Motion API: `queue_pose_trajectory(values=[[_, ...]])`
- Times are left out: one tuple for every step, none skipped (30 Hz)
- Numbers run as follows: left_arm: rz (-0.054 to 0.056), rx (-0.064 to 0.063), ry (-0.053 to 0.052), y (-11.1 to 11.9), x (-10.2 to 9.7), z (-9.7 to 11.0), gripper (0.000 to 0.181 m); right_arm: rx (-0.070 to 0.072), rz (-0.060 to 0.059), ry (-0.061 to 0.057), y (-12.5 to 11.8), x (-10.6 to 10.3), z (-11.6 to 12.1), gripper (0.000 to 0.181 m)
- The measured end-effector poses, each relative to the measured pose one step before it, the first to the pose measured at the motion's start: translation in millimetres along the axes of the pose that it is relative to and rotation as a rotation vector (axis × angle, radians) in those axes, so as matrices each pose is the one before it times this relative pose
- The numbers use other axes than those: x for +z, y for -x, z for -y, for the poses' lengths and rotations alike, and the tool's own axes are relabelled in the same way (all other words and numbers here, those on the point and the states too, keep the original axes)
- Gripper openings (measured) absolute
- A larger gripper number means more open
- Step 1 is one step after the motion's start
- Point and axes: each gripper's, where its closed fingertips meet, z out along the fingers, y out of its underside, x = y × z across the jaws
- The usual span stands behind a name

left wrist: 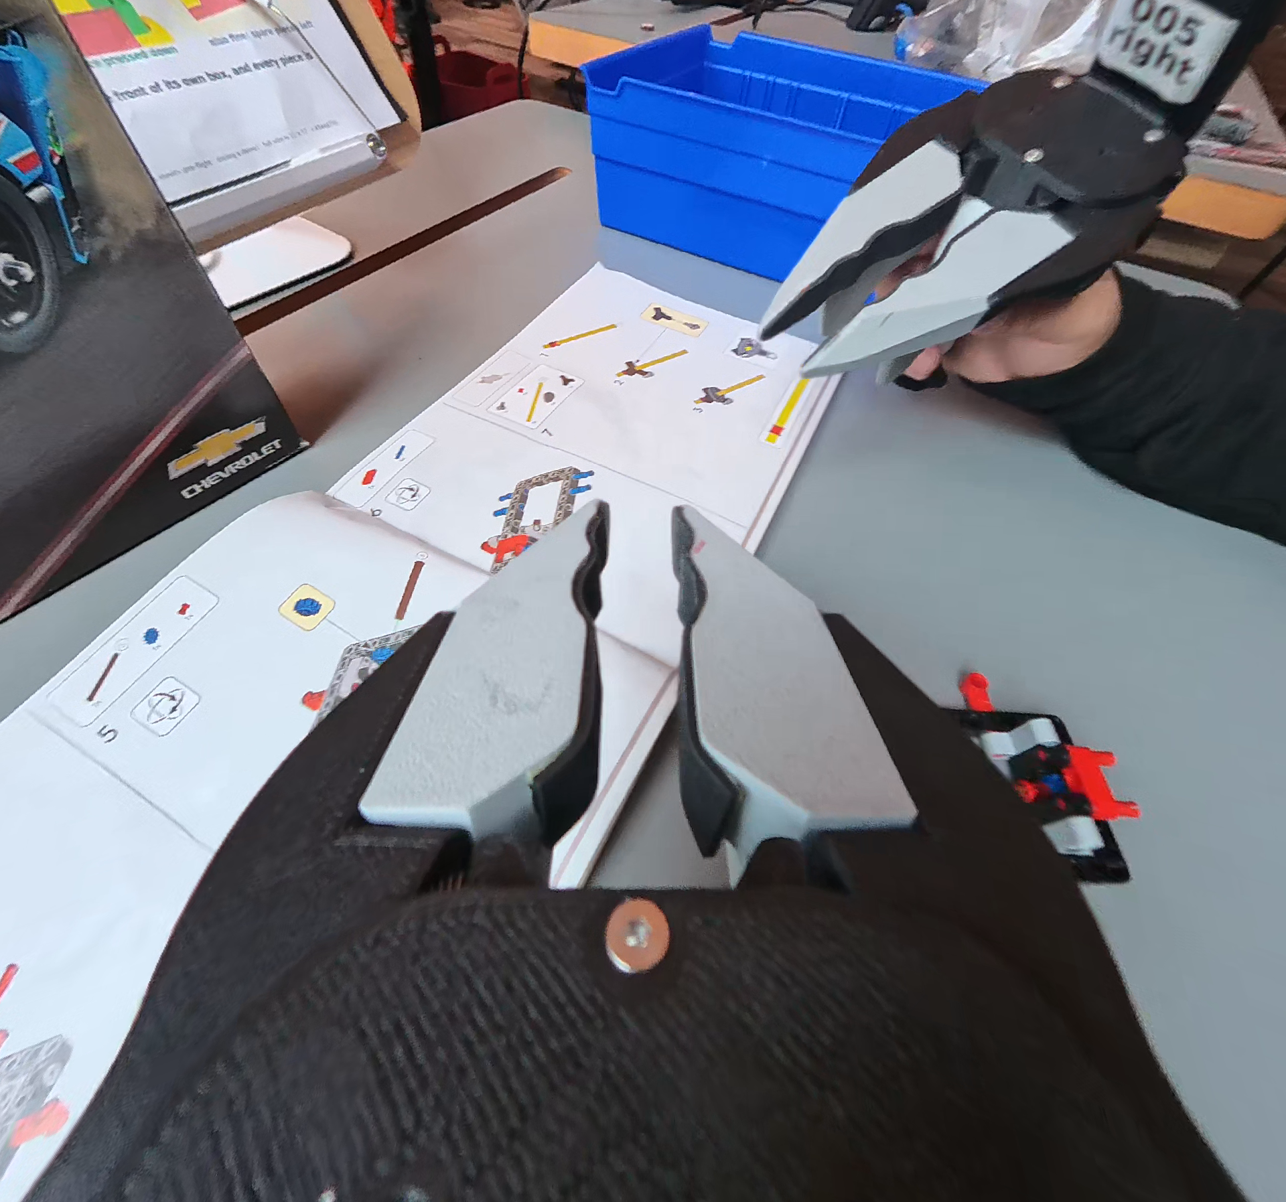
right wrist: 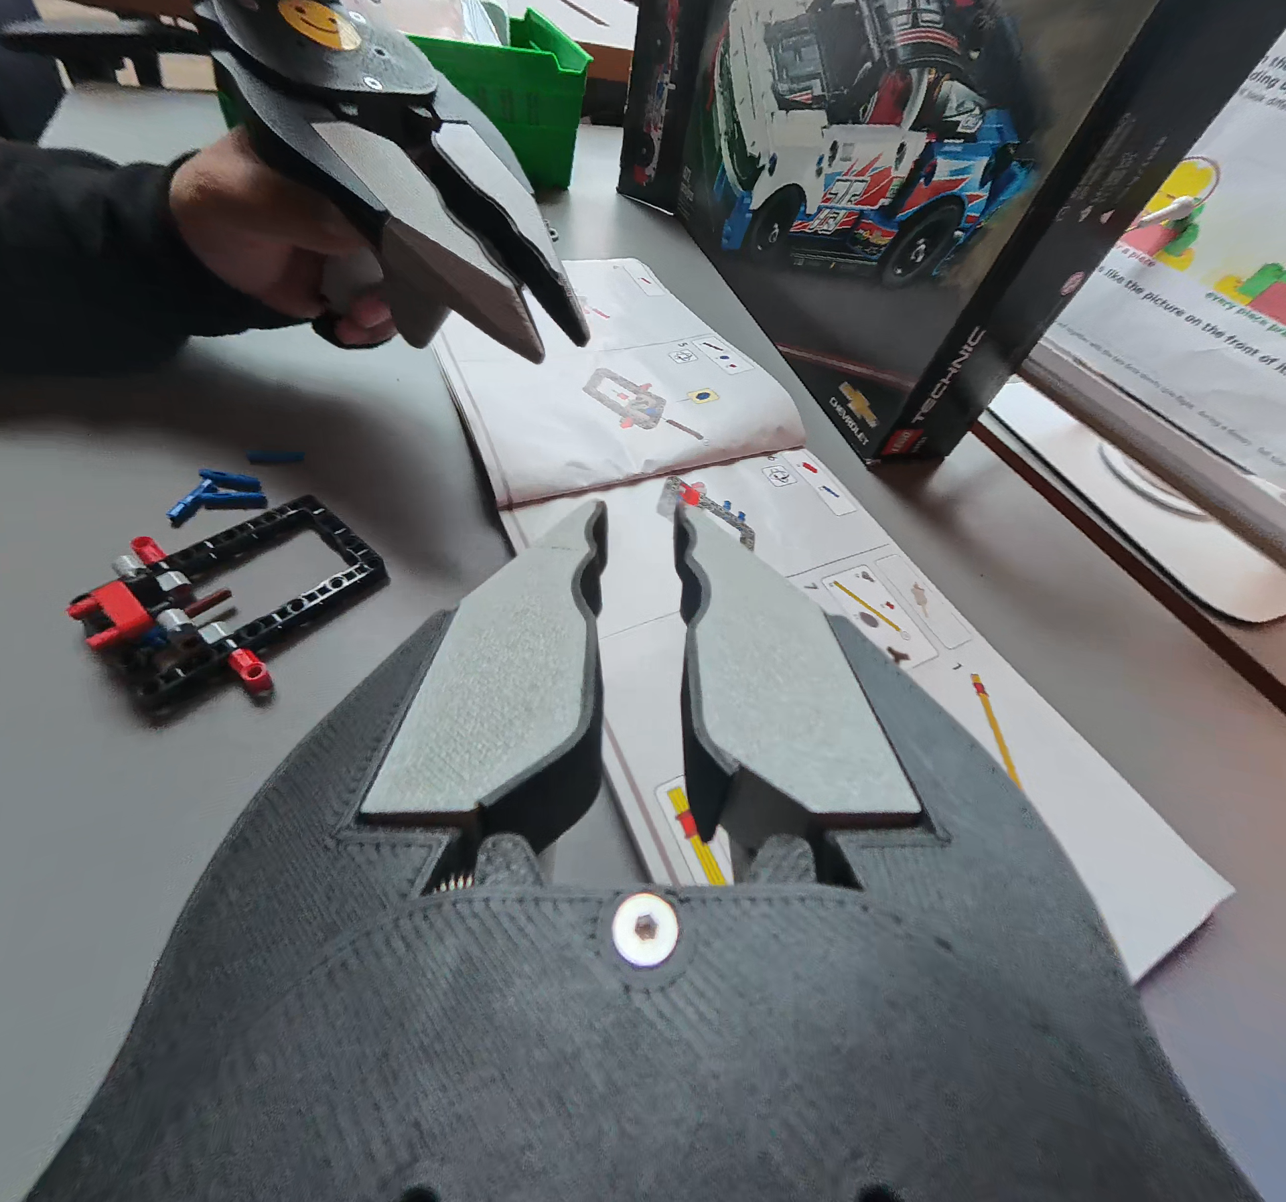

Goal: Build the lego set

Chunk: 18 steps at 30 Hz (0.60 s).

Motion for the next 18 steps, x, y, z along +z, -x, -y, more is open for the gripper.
queue_pose_trajectory(values=[[0.017, 0.0122, 0.0067, 1.78, 0.21, -1.08, 0.011, -0.0261, -0.0256, -0.0013, -3.28, 0.37, -0.65, 0.015], [0.0202, 0.0115, 0.0062, 2.61, 0.32, -1.13, 0.006, -0.0246, -0.0356, 0.0025, -4.69, 0.66, -1.37, 0.015], [0.027, 0.0082, 0.005, 4.01, 0.31, -1.27, 0.003, -0.0206, -0.0402, 0.0107, -5.63, 0.81, -2.49, 0.015], [0.0114, 0.0069, 0.0001, 1.87, 0.15, -0.48, 0.002, -0.0094, -0.0354, 0.0193, -5.31, 0.68, -3.55, 0.017], [-0.0043, 0.0024, -0.0072, -0.38, -0.24, 0.82, 0.002, 0.0036, -0.0173, 0.0207, -2.82, 0.64, -3.4, 0.019], [0.0026, -0.0015, -0.0066, 0.63, -0.36, 0.93, 0.003, 0.0114, 0.0026, 0.0157, -0.08, 0.34, -2.31, 0.019], [0.0069, 0.002, -0.0035, 1.32, -0.36, 0.36, 0.003, 0.0123, 0.0053, 0.0075, 0.28, 0.42, -1.21, 0.02], [0.0059, 0.002, -0.0007, 1.11, -0.43, 0.02, 0.003, 0.0054, 0.0006, 0.0007, -0.09, 0.51, -0.39, 0.021], [0.0083, -0.0022, -0.0002, 1.64, -0.32, 0.01, 0.003, -0.0025, -0.0008, -0.001, 0.05, 0.49, -0.38, 0.021], [0.0068, 0.0015, 0.0003, 1.56, -0.31, -0.37, 0.003, -0.0065, -0.0038, 0.0014, -0.17, 0.64, -0.58, 0.022], [0.0061, 0.0036, 0.0, 1.51, -0.14, -0.59, 0.003, -0.0076, -0.0038, 0.0049, 0.03, 0.82, -0.94, 0.022], [0.0051, -0.0006, 0.001, 1.21, -0.29, -0.34, 0.002, -0.0063, -0.0015, 0.0098, 0.35, 1.0, -1.67, 0.021], [0.0071, -0.0018, -0.0019, 1.48, -0.28, 0.21, 0.002, -0.0036, -0.004, 0.0133, -0.02, 1.03, -2.1, 0.021], [0.003, 0.0017, -0.0021, 0.86, -0.03, -0.1, 0.002, -0.0045, -0.0059, 0.0095, -0.35, 0.86, -1.49, 0.022], [0.0013, 0.0019, 0.0012, 0.47, 0.21, -0.49, 0.002, -0.0068, -0.0009, 0.0, 0.29, 0.27, -0.17, 0.022], [-0.0008, 0.0009, 0.0042, -0.03, 0.16, -0.63, 0.002, -0.0075, 0.0059, -0.0101, 0.99, -0.11, 1.21, 0.022], [0.0012, 0.0006, 0.0061, 0.11, -0.11, -0.73, 0.002, -0.0069, 0.0094, -0.014, 1.41, -0.42, 1.85, 0.022], [0.0006, 0.0002, 0.0087, 0.02, -0.84, -0.55, 0.002, -0.0053, 0.0155, -0.0154, 2.42, -0.62, 2.3, 0.023]])
